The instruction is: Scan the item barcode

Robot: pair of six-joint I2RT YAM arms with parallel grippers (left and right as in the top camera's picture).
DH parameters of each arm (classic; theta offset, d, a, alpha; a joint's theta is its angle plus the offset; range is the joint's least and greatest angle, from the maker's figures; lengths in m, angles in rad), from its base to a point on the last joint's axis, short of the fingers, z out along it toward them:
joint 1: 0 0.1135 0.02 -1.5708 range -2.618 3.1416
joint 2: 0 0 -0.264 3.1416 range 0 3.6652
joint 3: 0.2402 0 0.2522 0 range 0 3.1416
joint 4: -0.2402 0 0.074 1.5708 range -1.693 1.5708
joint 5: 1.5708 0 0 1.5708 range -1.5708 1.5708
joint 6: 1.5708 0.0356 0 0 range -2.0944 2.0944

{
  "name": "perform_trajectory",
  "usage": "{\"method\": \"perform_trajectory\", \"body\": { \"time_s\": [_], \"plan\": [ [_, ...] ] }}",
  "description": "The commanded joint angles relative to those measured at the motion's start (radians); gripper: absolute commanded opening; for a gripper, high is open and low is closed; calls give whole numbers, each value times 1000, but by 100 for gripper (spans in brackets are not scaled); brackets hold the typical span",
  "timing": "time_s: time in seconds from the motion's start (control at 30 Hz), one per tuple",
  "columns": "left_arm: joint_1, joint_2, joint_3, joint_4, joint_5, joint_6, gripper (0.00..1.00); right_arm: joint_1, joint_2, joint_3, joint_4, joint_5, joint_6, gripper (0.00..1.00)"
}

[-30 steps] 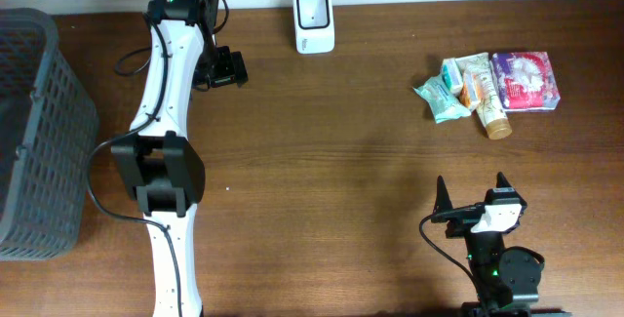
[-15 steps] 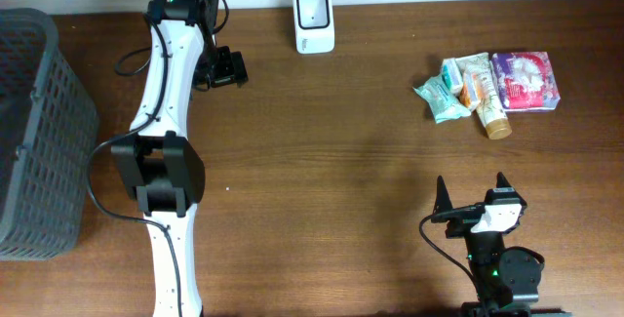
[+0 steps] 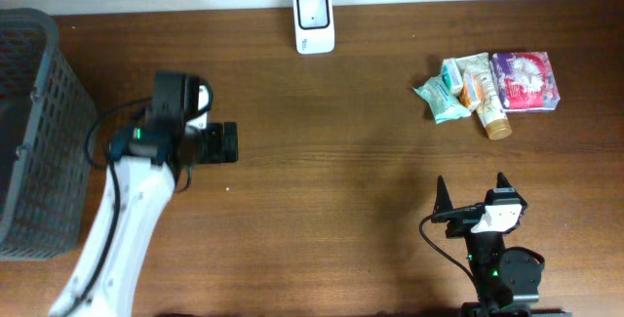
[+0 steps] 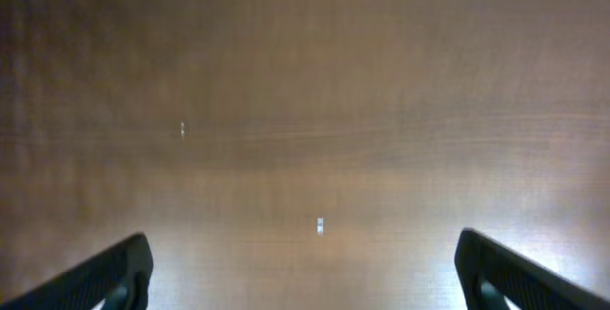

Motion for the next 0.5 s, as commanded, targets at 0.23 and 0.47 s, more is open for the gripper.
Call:
{"method": "perform_trajectory", "body": {
  "time_s": [0.23, 0.47],
  "plan": [
    [-4, -405, -475, 220, -11, 35, 99, 5, -8, -9, -3, 12, -3, 99],
    [-4, -754, -732, 386, -6, 34, 99, 5, -8, -9, -3, 12, -3, 99]
  ]
}}
